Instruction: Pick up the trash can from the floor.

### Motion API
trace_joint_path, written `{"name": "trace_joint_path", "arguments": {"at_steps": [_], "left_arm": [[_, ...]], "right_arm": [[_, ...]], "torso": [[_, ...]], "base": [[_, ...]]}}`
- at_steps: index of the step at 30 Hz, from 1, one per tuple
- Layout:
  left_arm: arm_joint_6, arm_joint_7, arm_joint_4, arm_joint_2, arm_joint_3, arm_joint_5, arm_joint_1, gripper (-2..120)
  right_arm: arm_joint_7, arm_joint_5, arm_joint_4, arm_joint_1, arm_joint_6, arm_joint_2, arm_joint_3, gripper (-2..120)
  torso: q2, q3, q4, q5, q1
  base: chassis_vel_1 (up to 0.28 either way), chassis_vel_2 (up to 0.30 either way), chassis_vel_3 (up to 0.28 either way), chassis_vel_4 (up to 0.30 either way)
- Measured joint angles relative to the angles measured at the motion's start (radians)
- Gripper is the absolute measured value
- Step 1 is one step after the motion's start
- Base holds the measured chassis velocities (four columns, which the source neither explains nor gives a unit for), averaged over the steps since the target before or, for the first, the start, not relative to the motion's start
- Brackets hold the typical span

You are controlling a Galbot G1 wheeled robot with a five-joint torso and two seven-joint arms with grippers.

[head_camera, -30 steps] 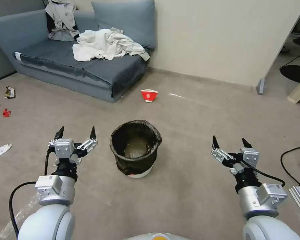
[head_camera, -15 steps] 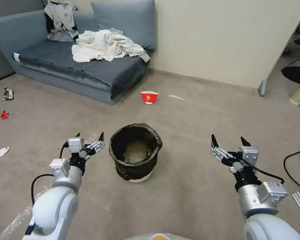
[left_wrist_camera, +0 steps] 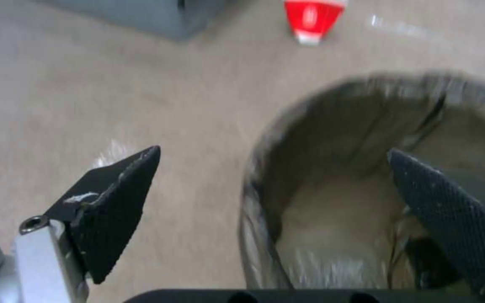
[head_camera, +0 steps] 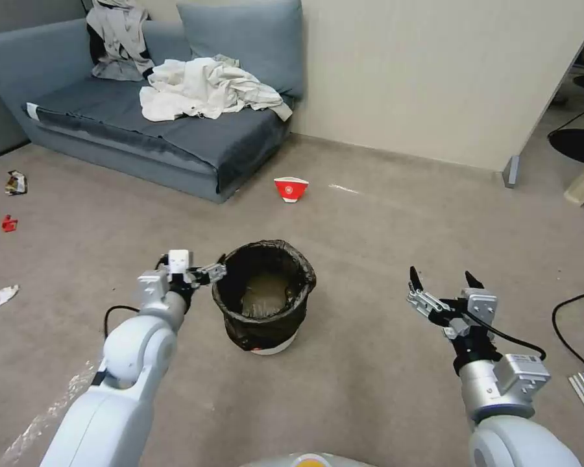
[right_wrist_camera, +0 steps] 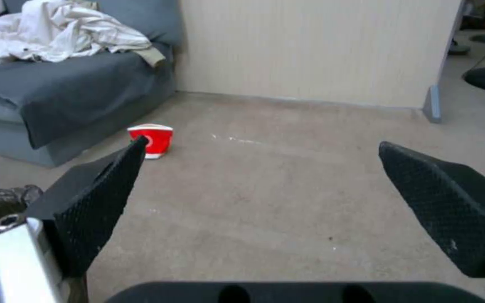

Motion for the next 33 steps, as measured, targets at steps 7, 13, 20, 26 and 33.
{"name": "trace_joint_path", "arguments": {"at_steps": [7, 13, 20, 26, 33], "left_arm": [[0.051, -0.089, 0.100, -0.035, 0.075, -0.007, -0.080, 100], [0.055, -0.107, 0.182, -0.051, 0.091, -0.048, -0.129, 100], [0.071, -0.124, 0.260, -0.061, 0.107, -0.101, -0.183, 100], [0.071, -0.137, 0.321, -0.064, 0.120, -0.098, -0.219, 100], [0.068, -0.138, 0.333, -0.068, 0.133, -0.098, -0.228, 99]], "right_arm": [[0.001, 0.006, -0.031, 0.002, 0.003, 0.004, 0.002, 100], [-0.006, 0.019, -0.042, -0.001, 0.020, 0.005, 0.004, 100], [-0.012, 0.049, -0.045, -0.002, 0.026, -0.001, 0.010, 100], [-0.016, 0.062, -0.046, -0.005, 0.029, -0.004, 0.018, 100], [-0.016, 0.064, -0.046, -0.004, 0.029, -0.005, 0.016, 100]], "torso": [[0.000, 0.000, 0.0003, 0.0001, 0.000], [0.000, 0.000, 0.0003, 0.0000, 0.000], [0.000, 0.000, 0.0003, 0.0000, 0.000], [0.000, 0.000, 0.0005, 0.0007, 0.000], [0.000, 0.000, 0.0006, 0.0005, 0.000]], "base": [[0.000, 0.000, 0.000, 0.000], [0.000, 0.000, 0.000, 0.000], [0.000, 0.000, 0.000, 0.000], [0.000, 0.000, 0.000, 0.000], [0.000, 0.000, 0.000, 0.000]]}}
